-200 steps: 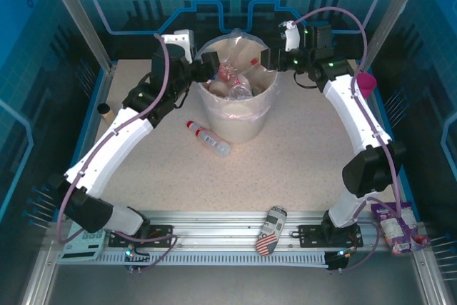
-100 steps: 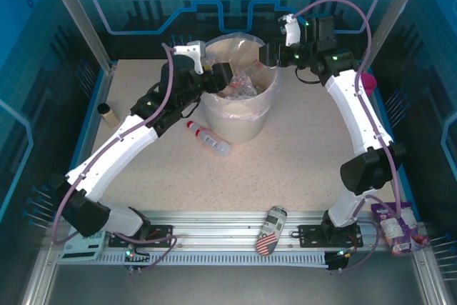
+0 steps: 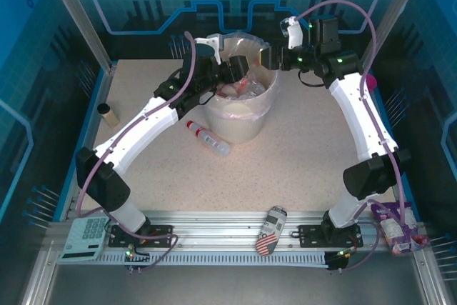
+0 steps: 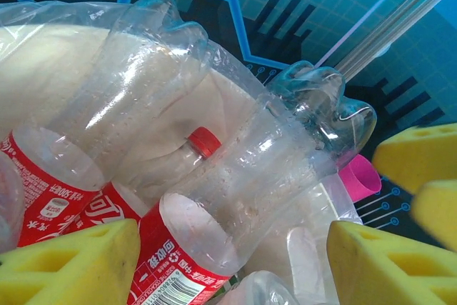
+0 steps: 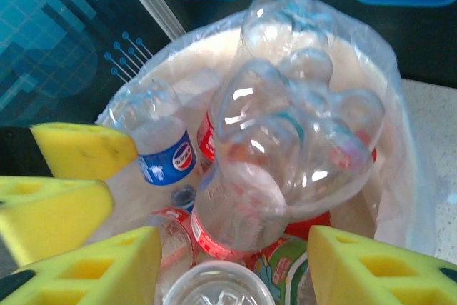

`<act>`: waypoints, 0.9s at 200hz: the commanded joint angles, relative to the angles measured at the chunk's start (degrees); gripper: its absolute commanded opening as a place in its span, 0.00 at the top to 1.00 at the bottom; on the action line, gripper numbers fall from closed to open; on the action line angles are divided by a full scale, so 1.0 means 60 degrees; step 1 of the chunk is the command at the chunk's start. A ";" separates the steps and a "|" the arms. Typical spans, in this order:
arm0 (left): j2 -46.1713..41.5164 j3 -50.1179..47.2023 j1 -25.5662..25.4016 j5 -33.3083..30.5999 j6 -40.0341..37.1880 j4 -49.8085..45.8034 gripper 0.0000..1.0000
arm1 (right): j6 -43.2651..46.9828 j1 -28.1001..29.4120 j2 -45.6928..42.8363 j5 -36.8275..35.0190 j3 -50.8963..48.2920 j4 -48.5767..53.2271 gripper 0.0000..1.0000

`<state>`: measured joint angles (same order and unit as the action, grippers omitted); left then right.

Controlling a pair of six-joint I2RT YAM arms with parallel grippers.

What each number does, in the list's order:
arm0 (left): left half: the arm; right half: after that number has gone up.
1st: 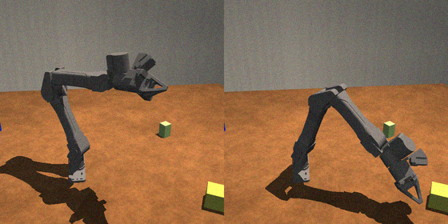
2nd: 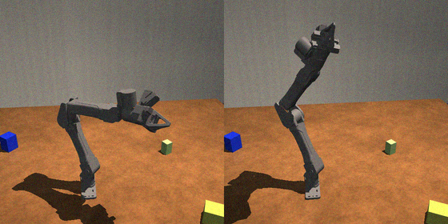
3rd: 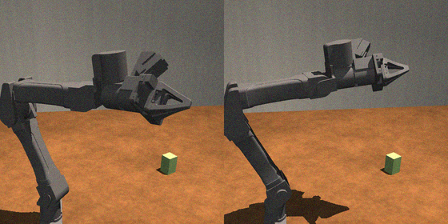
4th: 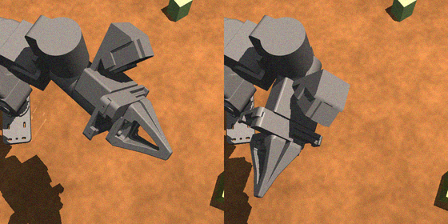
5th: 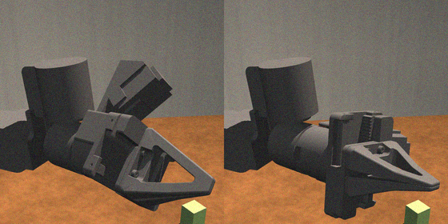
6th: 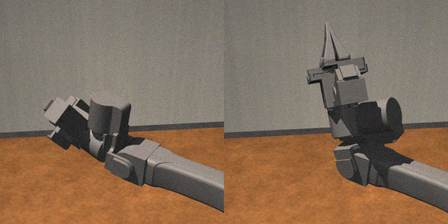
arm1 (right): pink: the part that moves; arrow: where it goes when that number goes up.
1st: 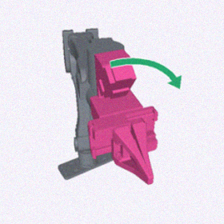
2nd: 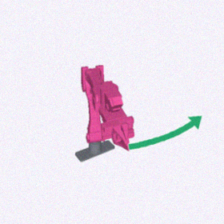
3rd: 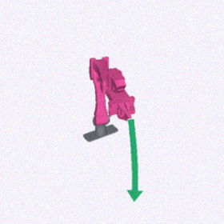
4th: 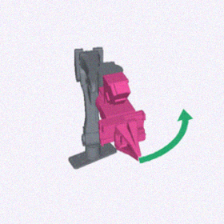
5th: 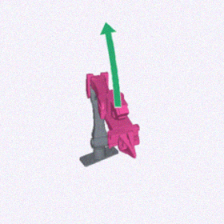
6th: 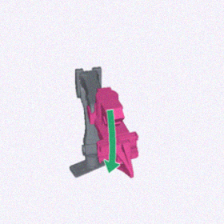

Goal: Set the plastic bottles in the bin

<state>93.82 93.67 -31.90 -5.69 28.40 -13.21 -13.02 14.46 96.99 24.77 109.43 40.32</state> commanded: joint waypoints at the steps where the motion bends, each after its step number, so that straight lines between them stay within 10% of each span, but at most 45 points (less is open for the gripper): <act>1: -0.0006 0.0219 -0.0019 0.0026 -0.0347 -0.0636 0.22 | -0.0086 -0.0016 0.0055 0.0422 -0.0101 -0.0124 0.43; 53: -0.1063 0.0691 0.0551 0.0024 -0.0878 -0.1000 0.01 | -0.0246 -0.0419 -0.0590 0.0480 0.0103 -0.0421 0.42; 109: -0.3183 -0.0338 0.1720 -0.0647 -0.1283 -0.1909 0.01 | -0.0304 -0.0794 -0.1371 0.0549 -0.0893 -0.0596 0.41; 180: -0.3851 -0.5062 0.2924 -0.0428 0.2372 -0.1678 0.10 | -0.0775 -0.1191 -0.3097 0.0586 -0.3559 -0.1223 0.41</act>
<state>67.07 71.77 -15.35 -8.29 31.40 -22.76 -16.01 9.10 84.03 27.62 92.42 34.74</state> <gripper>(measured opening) 0.908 0.593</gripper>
